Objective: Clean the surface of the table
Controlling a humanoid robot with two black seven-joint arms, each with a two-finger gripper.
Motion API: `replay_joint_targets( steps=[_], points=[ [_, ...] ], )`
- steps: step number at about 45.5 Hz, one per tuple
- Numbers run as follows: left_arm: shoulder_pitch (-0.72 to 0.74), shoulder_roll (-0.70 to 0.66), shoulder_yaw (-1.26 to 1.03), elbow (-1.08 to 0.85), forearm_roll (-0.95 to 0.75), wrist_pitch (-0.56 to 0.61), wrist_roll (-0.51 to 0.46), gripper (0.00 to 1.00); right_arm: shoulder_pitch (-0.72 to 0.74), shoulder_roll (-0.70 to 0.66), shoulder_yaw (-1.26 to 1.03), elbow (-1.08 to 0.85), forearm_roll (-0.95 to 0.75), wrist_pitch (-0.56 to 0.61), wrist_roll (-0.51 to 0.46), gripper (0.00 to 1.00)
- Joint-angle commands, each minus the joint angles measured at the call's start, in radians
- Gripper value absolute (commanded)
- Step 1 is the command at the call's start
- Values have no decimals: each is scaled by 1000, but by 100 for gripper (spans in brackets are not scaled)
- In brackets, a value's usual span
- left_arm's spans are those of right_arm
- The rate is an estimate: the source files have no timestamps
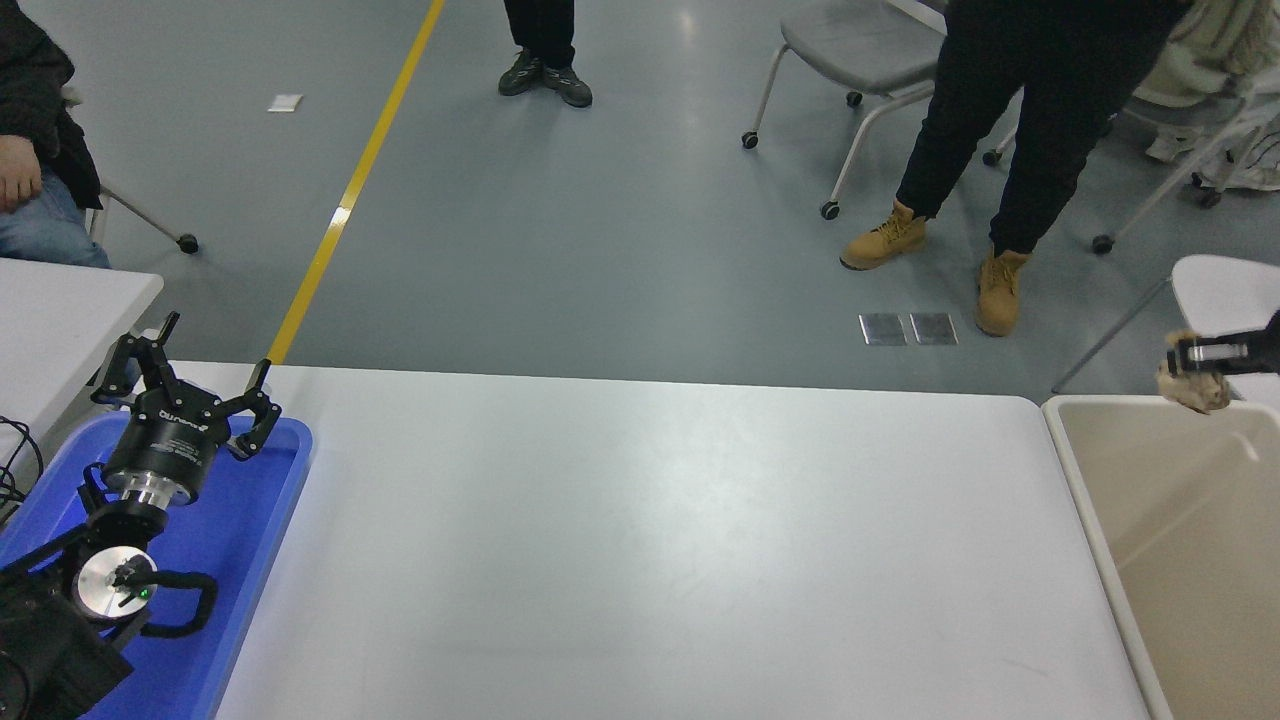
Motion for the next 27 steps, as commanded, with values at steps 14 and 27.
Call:
replay_joint_targets(
  steps=[14,27],
  points=[
    [0,0,0,1,0,0,0,100,78,-42,-1,-20,2,61,-4,0],
    [0,0,0,0,0,0,0,100,-22,-33,-3,-234,111,-81,-5,0]
  ],
)
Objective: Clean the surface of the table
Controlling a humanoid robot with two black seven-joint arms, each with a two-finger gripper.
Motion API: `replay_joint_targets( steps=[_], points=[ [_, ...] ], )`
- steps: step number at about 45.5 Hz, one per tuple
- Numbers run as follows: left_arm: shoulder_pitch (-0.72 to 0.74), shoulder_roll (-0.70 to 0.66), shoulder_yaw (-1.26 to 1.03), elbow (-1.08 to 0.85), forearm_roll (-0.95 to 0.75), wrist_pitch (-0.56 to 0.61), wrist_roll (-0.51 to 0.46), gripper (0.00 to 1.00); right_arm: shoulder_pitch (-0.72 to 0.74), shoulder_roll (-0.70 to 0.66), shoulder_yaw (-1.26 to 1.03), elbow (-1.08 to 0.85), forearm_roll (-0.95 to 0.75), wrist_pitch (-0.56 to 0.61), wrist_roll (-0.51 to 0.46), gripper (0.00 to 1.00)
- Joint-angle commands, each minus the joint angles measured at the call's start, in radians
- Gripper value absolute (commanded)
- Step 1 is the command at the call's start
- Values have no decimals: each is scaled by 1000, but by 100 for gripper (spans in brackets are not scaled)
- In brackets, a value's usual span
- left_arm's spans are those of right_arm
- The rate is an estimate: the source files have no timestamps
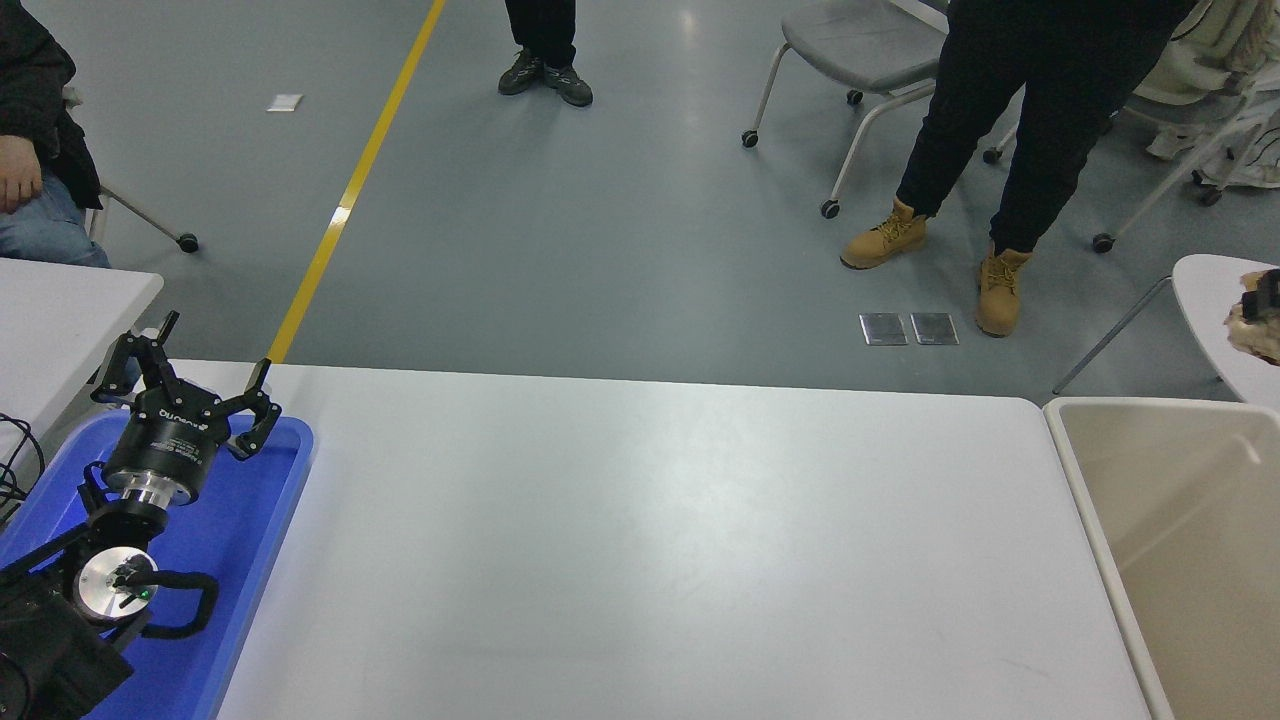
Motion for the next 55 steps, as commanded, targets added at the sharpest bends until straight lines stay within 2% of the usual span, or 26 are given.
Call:
replay_joint_targets(
  steps=[1,11,23,37,55],
  points=[
    [0,0,0,0,0,0,0,100,-91,12,-2,-150,101,-127,-1,0],
    [0,2,0,0,0,0,0,100,-304,80,0,-308,237,-382,-4,0],
    [0,0,0,0,0,0,0,100,-587,232,1,-539,529,-598,-3,0],
    [0,0,0,1,0,0,0,100,-828,417,50,-687,635,-824,-3,0],
    [0,2,0,0,0,2,0,100,-1076,707,113,-1004,676,-856,-3,0]
  ],
)
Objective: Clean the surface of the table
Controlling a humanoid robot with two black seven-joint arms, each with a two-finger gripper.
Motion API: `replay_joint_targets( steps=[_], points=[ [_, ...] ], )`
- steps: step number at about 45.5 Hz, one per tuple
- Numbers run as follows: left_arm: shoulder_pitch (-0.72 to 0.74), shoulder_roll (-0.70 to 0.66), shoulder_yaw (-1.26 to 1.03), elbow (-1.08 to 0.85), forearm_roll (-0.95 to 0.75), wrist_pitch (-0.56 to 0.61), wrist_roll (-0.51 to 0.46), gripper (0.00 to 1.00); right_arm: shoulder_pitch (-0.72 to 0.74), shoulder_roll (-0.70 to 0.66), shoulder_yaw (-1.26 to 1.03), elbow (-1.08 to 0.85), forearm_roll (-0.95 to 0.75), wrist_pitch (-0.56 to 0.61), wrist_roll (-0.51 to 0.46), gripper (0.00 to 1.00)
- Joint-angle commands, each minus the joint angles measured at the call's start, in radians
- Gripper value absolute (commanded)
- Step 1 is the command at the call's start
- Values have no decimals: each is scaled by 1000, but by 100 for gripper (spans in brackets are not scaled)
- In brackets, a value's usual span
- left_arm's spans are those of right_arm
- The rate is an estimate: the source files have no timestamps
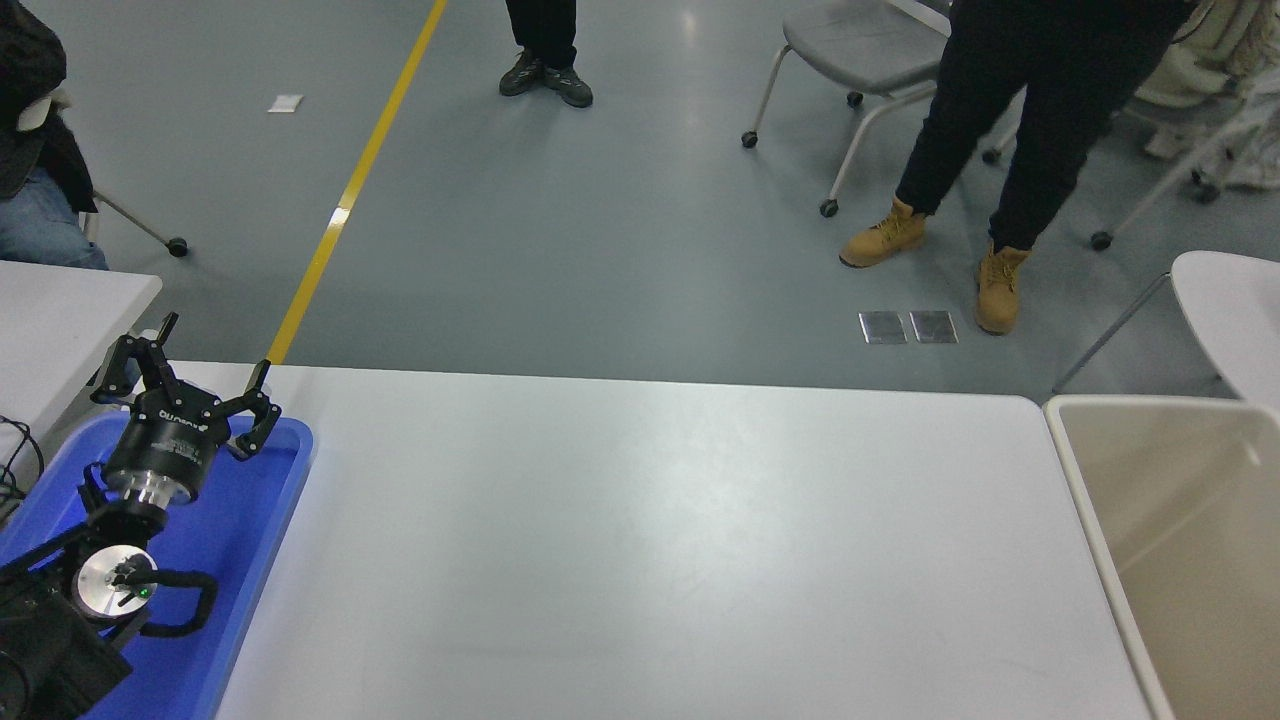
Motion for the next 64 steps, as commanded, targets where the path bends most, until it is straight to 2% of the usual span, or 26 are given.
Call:
replay_joint_targets(
  steps=[1,9,25,32,34,37,38,39,57,64],
  points=[
    [0,1,0,0,0,0,0,100,-152,173,35,-181,40,-36,0,0],
    [0,1,0,1,0,0,0,100,-195,255,42,-241,40,-34,0,0],
    [0,-1,0,0,0,0,0,100,-198,278,66,-241,42,-34,0,0],
    [0,1,0,1,0,0,0,100,-198,278,77,-241,60,-34,-2,8],
    [0,-1,0,0,0,0,0,100,-197,278,77,-241,70,-33,-2,19],
    [0,1,0,0,0,0,0,100,-197,278,78,-239,70,-33,-3,54],
    [0,1,0,1,0,0,0,100,-195,278,80,-239,71,-31,-3,71],
    [0,1,0,0,0,0,0,100,-194,278,81,-239,71,-31,-3,99],
    [0,1,0,1,0,0,-1,100,-166,255,87,-225,71,-34,6,100],
    [0,1,0,0,0,0,0,100,-163,209,201,-218,73,-34,10,100]
  ],
)
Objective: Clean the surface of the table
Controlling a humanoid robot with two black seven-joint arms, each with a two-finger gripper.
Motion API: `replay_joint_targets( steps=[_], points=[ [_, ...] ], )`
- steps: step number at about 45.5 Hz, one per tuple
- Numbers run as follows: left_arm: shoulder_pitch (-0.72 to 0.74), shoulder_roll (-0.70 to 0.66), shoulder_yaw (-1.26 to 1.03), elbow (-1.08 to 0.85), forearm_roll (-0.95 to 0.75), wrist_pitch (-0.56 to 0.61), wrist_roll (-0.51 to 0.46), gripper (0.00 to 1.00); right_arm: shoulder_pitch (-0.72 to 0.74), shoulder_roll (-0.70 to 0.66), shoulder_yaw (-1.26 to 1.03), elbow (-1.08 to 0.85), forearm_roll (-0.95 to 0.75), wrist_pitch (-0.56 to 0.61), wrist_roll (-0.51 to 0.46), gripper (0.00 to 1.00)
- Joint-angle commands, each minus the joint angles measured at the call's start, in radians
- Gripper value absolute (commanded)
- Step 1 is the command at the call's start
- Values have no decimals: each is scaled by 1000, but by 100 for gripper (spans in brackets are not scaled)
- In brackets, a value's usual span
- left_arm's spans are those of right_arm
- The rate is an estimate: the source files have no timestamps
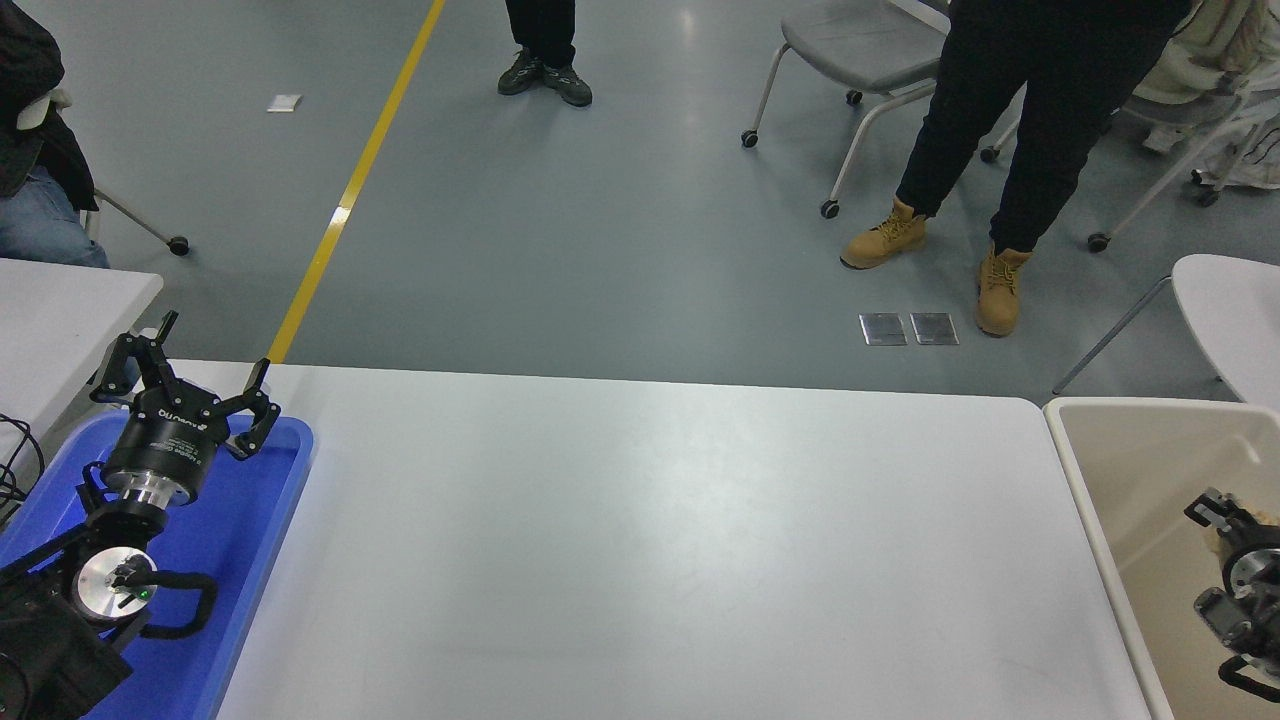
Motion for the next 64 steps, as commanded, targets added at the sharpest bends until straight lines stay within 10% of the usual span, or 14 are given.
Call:
replay_joint_targets(
  steps=[1,29,64],
  points=[
    [0,0,0,-1,0,0,-1,100,12,-54,135,22,3,1,6,100],
    [0,-1,0,-1,0,0,-1,100,3,-420,772,751,179,-2,5,100],
    [0,-1,0,-1,0,-2,0,100,-62,57,1171,814,228,-2,14,100]
  ],
)
